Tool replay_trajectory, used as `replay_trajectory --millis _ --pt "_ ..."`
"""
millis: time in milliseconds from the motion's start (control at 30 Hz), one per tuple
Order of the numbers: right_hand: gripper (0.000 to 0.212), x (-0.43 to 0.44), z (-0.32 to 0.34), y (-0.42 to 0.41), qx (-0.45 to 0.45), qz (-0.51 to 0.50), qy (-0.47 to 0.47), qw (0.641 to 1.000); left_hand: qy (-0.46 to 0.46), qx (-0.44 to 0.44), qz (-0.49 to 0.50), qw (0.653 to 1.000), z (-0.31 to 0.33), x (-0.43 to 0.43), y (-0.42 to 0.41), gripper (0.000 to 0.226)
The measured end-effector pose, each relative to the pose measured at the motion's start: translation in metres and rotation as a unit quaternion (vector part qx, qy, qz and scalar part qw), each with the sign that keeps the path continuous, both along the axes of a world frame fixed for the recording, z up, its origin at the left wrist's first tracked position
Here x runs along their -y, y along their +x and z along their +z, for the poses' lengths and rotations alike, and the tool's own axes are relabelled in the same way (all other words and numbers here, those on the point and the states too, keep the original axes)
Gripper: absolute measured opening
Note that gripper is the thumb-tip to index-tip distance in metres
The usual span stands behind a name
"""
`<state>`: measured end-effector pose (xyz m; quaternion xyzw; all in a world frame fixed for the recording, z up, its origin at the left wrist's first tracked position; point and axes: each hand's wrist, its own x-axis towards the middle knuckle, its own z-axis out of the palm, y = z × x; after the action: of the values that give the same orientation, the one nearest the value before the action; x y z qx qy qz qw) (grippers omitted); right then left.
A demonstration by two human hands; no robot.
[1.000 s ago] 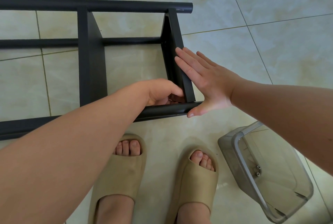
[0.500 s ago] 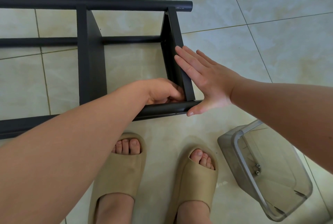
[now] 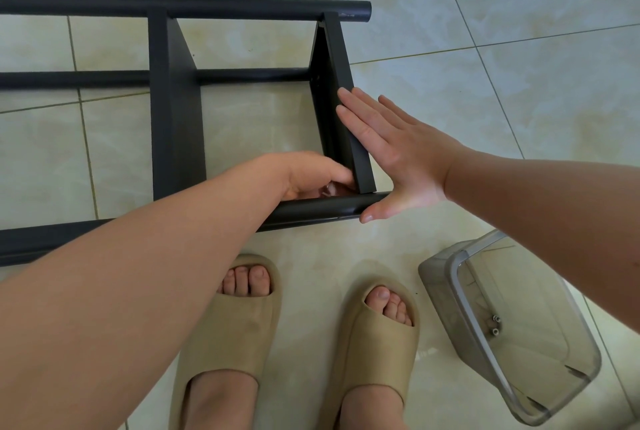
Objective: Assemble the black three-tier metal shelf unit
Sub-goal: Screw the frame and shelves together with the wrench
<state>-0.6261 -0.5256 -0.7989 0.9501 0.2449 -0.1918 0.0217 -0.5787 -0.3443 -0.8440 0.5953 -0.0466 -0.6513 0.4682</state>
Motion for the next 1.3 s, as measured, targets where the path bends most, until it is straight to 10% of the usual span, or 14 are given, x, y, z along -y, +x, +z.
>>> replay_trajectory --millis 900,1067,1300 --pt "0.142 -0.0001 -0.0007 -0.0001 0.0 0.001 0.001 1.0 -0.032 -0.019 0.037 0.999 0.0003 0.0004 0.0003 0.02" --pt "0.142 0.0001 -0.0003 -0.0004 -0.001 -0.001 0.003 1.0 0.004 0.025 -0.01 1.0 -0.0045 -0.0005 -0.001 0.048" --pt "0.141 0.0 -0.0004 -0.0007 0.0 -0.001 0.003 1.0 -0.017 0.047 0.02 0.999 -0.005 -0.0027 -0.0005 0.014"
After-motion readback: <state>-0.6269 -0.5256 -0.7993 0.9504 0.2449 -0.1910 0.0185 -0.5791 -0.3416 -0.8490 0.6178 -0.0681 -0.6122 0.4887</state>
